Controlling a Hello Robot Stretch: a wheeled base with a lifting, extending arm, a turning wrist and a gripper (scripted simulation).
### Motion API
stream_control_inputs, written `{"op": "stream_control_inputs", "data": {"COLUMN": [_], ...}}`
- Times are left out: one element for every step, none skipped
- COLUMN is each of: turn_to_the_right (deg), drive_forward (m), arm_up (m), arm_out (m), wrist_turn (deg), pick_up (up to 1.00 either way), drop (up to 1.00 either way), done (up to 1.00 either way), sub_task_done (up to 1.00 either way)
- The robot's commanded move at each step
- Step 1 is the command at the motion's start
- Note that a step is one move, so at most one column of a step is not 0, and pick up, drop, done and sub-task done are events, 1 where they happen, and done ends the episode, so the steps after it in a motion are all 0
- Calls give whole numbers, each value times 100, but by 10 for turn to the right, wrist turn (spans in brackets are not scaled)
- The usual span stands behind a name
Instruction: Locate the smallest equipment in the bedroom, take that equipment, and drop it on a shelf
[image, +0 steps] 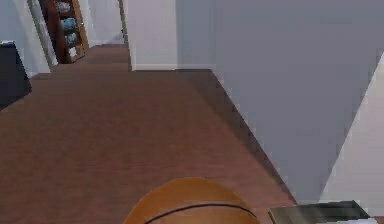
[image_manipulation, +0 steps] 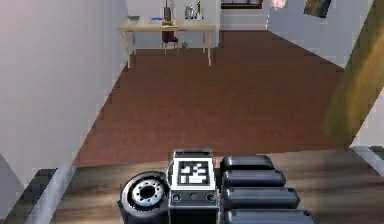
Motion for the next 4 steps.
{"op": "stream_control_inputs", "data": {"turn_to_the_right": [450, 390, -450, -450], "drive_forward": [0, 0, 0, 0], "arm_up": [0, 0, 0, 0], "arm_out": [0, 0, 0, 0], "wrist_turn": [0, 0, 0, 0], "pick_up": [0, 0, 0, 0], "drop": [0, 0, 0, 0], "done": [0, 0, 0, 0], "sub_task_done": [0, 0, 0, 0]}}
